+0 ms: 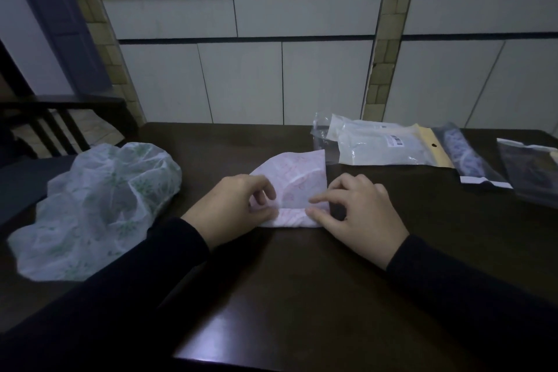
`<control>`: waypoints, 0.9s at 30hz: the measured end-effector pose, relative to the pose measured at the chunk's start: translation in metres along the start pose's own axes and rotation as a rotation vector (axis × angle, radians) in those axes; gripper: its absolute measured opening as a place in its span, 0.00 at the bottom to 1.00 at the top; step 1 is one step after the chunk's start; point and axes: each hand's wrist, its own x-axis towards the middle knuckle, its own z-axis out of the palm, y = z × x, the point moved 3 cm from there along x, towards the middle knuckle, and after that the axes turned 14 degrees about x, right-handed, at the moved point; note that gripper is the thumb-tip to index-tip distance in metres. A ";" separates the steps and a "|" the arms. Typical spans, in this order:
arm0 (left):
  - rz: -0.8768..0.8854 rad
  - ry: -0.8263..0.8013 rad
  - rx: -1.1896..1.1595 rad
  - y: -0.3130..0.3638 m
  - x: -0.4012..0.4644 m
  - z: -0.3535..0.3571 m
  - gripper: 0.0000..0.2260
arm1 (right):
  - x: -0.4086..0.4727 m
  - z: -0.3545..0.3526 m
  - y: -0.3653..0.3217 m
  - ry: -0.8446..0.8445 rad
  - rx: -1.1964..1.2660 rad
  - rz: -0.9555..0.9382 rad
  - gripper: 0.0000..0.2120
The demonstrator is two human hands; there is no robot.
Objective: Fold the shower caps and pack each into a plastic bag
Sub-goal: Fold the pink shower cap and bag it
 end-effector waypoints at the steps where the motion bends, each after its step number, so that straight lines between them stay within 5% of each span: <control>1: 0.010 0.015 -0.006 0.000 0.001 0.000 0.04 | 0.001 -0.001 -0.002 0.014 -0.006 -0.043 0.13; 6: 0.211 0.070 0.127 -0.003 0.001 0.003 0.06 | 0.005 0.000 -0.008 -0.080 -0.084 -0.154 0.14; 10: 0.266 -0.095 0.100 -0.013 0.001 0.002 0.23 | 0.008 -0.001 -0.006 -0.160 -0.107 -0.196 0.25; 18: 0.264 -0.016 0.056 -0.024 0.002 0.006 0.12 | 0.010 -0.002 0.004 -0.163 -0.109 -0.132 0.22; 24: 0.239 0.006 0.076 -0.020 0.002 0.001 0.20 | 0.013 -0.004 0.010 -0.144 -0.044 -0.089 0.20; 27: 0.122 -0.023 0.062 -0.020 0.006 -0.001 0.13 | 0.016 -0.004 0.012 -0.134 0.052 -0.005 0.18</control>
